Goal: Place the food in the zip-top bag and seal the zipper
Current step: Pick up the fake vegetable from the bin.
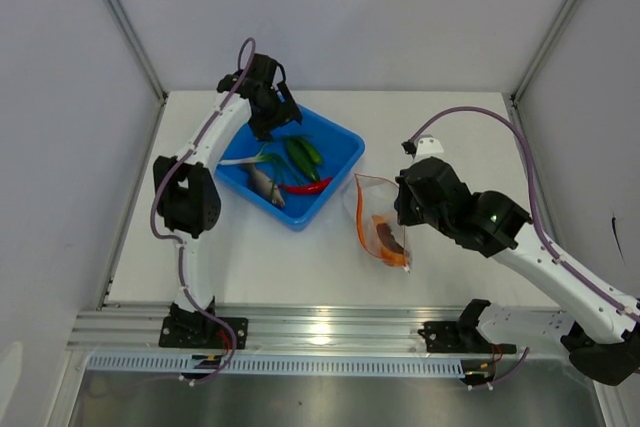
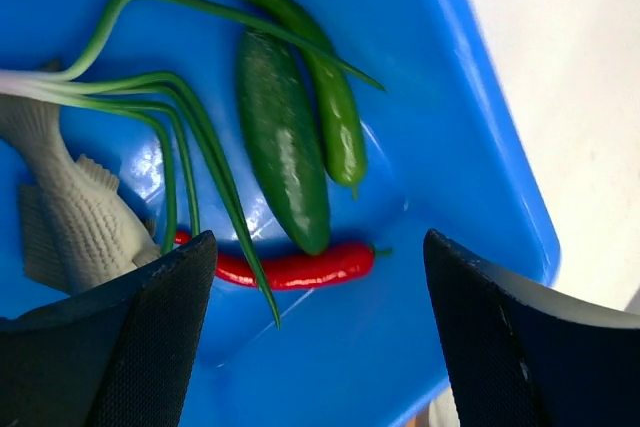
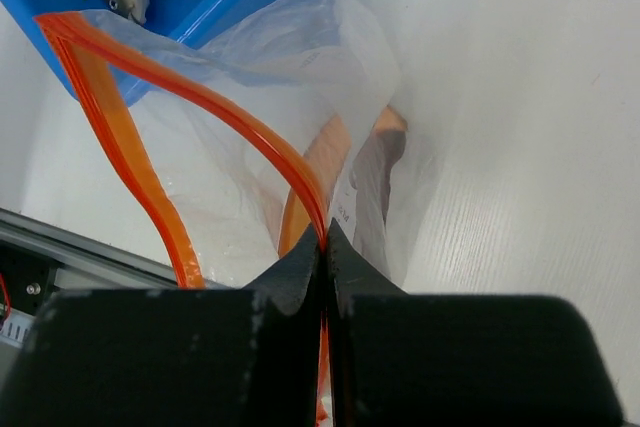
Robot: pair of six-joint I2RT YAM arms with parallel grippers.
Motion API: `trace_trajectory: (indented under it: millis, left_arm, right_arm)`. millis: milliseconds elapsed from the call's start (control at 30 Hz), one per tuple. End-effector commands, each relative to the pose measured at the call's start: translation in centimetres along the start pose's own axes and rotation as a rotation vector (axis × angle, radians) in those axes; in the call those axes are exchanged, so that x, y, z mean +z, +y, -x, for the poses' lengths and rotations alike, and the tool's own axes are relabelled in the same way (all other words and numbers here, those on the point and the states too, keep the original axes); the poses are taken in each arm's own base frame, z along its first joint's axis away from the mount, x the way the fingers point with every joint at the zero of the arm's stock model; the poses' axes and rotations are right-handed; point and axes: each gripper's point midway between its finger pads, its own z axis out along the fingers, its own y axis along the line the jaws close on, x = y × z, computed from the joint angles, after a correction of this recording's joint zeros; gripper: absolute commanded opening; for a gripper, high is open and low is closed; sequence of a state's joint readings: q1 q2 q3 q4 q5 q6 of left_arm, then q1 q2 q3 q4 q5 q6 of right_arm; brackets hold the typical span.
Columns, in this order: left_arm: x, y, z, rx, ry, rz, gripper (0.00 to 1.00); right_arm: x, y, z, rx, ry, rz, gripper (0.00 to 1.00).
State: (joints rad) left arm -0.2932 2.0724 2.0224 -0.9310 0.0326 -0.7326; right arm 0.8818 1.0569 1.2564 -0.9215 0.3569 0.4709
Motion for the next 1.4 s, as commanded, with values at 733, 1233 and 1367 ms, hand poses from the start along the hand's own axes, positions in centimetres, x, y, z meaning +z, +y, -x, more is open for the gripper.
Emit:
trace_trajectory:
  millis: [733, 1233, 1367]
  left_arm:
    - [6.2, 9.9, -0.6, -0.569, 0.043, 0.465, 0.83]
    - [8.3, 11.4, -0.9, -0.609, 0.02, 0.556, 0.8]
    - [9.5, 12.0, -1.3, -0.57, 0.033, 0.566, 0.63]
  right_arm:
    - [0.6, -0.3, 0.8, 0.024, -0.047, 0.043, 0.0]
    - [0.0, -0.6, 1.0, 0.032, -0.071, 0.047, 0.0]
    - [-0.2, -0.6, 1.3, 0.033, -0.079, 0.051, 0.0]
